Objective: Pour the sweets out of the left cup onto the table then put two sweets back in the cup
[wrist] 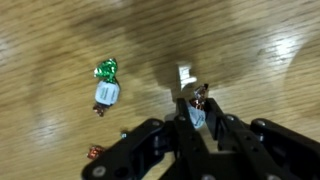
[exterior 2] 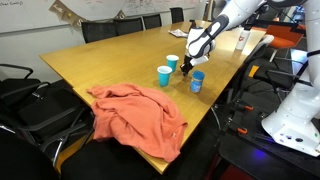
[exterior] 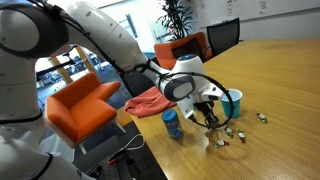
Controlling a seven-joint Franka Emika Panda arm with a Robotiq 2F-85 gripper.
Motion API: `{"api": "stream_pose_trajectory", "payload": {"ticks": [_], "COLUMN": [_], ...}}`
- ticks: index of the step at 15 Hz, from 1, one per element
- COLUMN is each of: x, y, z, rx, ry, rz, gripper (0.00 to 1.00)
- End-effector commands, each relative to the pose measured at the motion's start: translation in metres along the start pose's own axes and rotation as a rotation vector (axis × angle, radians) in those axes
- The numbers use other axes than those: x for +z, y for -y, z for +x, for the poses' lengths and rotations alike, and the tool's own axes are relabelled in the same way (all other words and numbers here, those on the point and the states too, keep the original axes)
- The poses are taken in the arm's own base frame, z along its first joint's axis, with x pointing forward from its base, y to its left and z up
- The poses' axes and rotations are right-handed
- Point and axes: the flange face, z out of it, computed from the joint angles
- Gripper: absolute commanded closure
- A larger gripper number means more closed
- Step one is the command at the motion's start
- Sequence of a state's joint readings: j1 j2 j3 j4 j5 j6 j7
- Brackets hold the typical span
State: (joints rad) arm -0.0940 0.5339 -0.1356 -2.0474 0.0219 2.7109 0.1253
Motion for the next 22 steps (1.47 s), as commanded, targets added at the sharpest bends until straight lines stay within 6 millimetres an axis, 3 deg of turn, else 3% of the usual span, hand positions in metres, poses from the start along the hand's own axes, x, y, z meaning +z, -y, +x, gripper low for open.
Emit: {"api": "stream_pose_trajectory", "payload": {"ticks": [1, 4, 7, 10, 12, 18, 19, 20, 22], "x": [-0.066, -0.117, -0.149, -0.154, -0.15, -0.137, -0.137, -0.138, -0.14], "y": [0.018, 0.044, 0.087, 0.132, 0.151, 0.17, 0.169, 0.168, 0.166], "z": [-0.003, 0.003, 0.004, -0.004, -0.01, -0.016, -0.016, -0.016, -0.015], "rx": [-0.013, -0.06, -0.136, -0.224, -0.262, -0.292, -0.295, -0.299, -0.3], "ry": [-0.034, -0.08, -0.102, -0.098, -0.096, -0.101, -0.102, -0.106, -0.119], "rz": [0.052, 0.126, 0.217, 0.258, 0.252, 0.228, 0.224, 0.213, 0.212], "gripper": [0.94, 0.94, 0.94, 0.94, 0.94, 0.94, 0.85, 0.52, 0.44]}}
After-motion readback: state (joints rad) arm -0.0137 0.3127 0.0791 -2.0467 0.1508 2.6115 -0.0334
